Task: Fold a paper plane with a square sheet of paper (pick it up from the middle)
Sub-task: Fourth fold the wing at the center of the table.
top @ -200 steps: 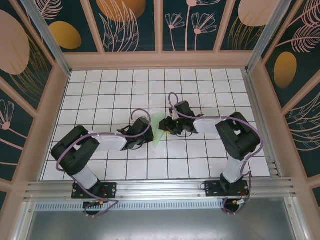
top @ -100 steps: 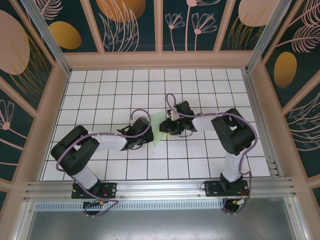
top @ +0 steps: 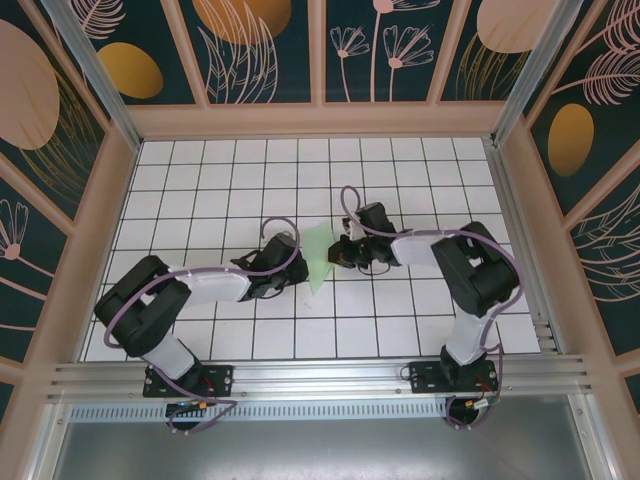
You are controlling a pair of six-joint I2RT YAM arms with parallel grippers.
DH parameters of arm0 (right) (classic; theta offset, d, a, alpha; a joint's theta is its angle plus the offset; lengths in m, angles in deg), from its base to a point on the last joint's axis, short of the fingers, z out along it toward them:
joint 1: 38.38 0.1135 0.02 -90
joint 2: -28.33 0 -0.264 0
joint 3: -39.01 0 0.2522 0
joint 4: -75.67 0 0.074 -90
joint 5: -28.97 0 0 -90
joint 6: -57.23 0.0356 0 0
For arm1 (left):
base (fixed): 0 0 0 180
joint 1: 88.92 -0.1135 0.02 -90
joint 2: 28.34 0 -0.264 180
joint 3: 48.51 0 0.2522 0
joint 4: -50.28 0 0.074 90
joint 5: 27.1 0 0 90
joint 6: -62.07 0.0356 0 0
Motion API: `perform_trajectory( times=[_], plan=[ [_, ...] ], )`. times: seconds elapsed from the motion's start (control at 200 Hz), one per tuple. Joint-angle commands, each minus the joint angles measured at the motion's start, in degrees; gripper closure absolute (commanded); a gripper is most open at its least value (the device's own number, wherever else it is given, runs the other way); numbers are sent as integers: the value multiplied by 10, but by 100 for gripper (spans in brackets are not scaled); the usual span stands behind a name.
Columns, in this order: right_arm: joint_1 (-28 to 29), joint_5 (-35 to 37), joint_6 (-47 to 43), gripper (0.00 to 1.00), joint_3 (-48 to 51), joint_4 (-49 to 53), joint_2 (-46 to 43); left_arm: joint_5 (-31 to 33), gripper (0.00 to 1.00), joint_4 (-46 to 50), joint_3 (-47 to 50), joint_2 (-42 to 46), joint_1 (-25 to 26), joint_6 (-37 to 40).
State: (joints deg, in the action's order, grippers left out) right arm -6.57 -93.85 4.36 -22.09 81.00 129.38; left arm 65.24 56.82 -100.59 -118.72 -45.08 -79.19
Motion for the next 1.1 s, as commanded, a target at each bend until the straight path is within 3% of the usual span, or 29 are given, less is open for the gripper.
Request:
perform_trajectory(
  times=[0.0, 0.23, 0.31, 0.475, 0.62, 0.761, 0.851, 0.976, 1.096],
  plan=[
    [1, 90, 48, 100, 22, -19, -78, 29, 70, 24, -19, 46, 0, 25],
    [29, 212, 126, 100, 52, 22, -182, 59, 52, -5, -19, 104, 0, 79],
    [47, 252, 163, 100, 54, 39, -198, 63, 39, -32, -5, 120, 0, 94],
    [89, 324, 250, 100, 45, 67, -196, 65, 17, -124, 54, 144, 0, 137],
    [105, 360, 311, 100, 29, 95, -163, 49, 6, -225, 108, 149, 0, 185],
    [104, 366, 342, 100, 21, 103, -138, 24, 3, -332, 162, 142, 0, 220],
    [105, 372, 358, 100, 16, 104, -130, 5, 5, -376, 179, 131, 0, 236],
    [104, 368, 376, 100, 4, 109, -109, -18, 10, -362, 157, 92, 0, 264],
    [104, 353, 391, 100, 0, 106, -93, -68, 15, -462, 184, 64, 0, 288]
  ],
)
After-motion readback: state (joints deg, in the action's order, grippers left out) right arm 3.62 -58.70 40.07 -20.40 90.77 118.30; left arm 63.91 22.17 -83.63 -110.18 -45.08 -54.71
